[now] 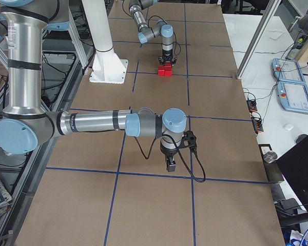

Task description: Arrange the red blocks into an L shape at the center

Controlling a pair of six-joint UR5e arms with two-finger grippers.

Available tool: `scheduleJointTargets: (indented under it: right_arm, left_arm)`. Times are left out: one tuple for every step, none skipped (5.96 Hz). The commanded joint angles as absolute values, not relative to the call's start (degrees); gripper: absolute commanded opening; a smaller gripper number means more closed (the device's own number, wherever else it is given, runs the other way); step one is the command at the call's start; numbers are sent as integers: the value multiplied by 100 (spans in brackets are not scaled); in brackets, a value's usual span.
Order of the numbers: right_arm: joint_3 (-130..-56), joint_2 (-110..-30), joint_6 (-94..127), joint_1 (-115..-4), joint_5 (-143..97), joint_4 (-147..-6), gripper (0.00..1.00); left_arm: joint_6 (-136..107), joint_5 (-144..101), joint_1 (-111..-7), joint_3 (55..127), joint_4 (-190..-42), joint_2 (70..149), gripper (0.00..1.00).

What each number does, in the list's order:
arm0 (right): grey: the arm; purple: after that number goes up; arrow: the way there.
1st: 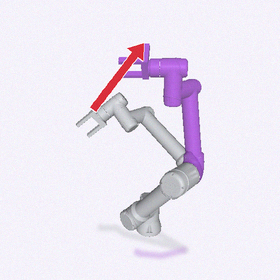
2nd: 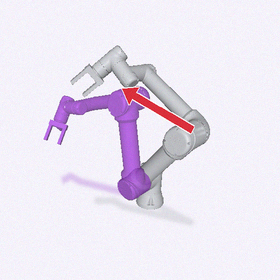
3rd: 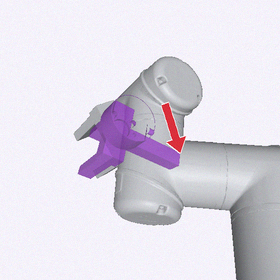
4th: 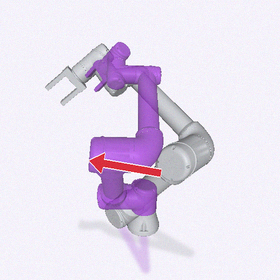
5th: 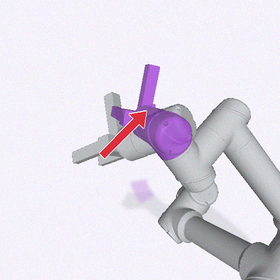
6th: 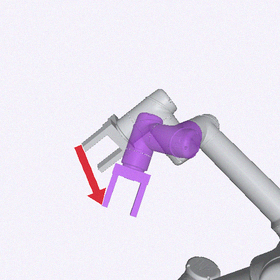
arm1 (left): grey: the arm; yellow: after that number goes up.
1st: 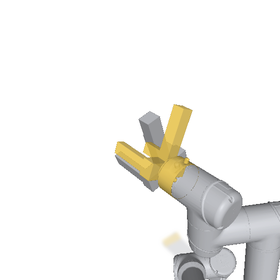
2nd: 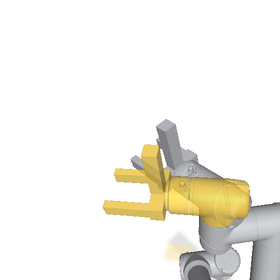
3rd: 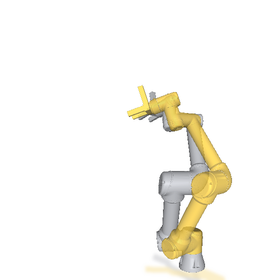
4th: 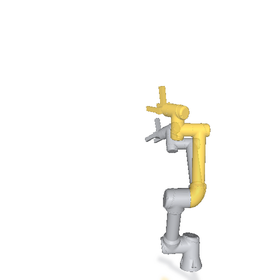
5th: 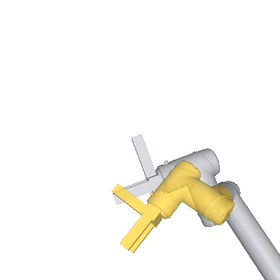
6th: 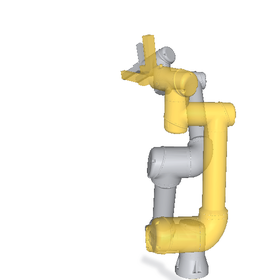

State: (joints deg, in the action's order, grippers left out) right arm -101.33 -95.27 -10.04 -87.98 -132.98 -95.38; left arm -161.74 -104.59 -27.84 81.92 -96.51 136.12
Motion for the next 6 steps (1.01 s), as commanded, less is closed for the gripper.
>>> scheduleJointTargets:
  right_arm:
    - [-10134, -9527, -1002, -8798, -13298, -9536, 100]
    - [-10134, -9527, -1002, -8798, -13298, -9536, 100]
    - [-10134, -9519, -1002, -8798, -13289, -9536, 100]
    - [-10134, -9519, -1002, -8798, -13289, -9527, 100]
    - [-10116, -9519, -1002, -8798, -13280, -9519, 100]
    - [-10108, -9519, -1002, -8798, -13280, -9519, 100]
  left_arm:
    - [-15848, -10468, -2786, 8209, -9633, 13614, 100]
    - [-15812, -10494, -2830, 8287, -9581, 13614, 100]
    - [-15437, -10694, -2917, 8610, -9302, 13571, 100]
    - [-14738, -11070, -3066, 9370, -8707, 13396, 100]
    - [-13756, -11179, -3137, 10048, -8153, 13160, 100]
    - [-12676, -11188, -3286, 10699, -7860, 12731, 100]
